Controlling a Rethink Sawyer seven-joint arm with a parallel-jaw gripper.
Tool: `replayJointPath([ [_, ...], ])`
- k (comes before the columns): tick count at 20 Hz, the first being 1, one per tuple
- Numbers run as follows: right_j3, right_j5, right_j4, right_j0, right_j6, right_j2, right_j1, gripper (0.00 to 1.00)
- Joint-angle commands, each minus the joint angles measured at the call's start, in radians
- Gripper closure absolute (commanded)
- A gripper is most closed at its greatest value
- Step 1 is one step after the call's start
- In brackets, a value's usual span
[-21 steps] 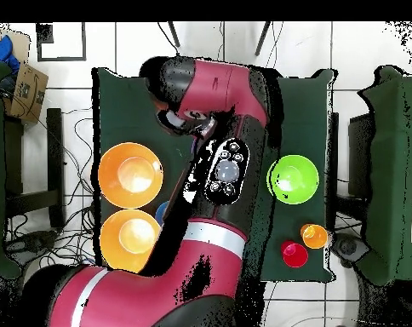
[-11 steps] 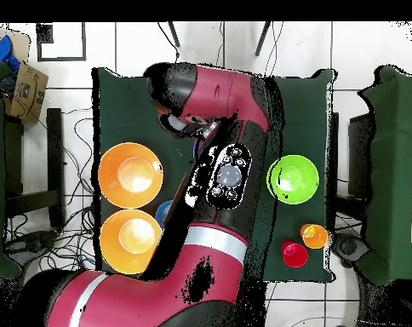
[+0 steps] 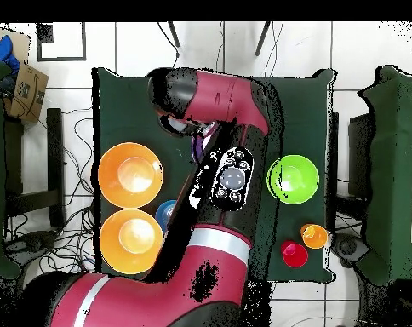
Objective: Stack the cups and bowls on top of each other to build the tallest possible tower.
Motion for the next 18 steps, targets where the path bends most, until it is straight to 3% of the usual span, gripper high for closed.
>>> replayJointPath([
  [1,0.086,-0.059,-0.039,-0.029,-0.098,0.145,-0.005,1.0],
  [6,0.073,-0.046,-0.053,-0.024,-0.084,0.143,0.001,1.0],
  [17,0.011,0.139,-0.065,-0.021,-0.096,0.13,0.031,1.0],
  [18,0.011,0.143,-0.064,-0.021,-0.095,0.131,0.031,0.0],
])
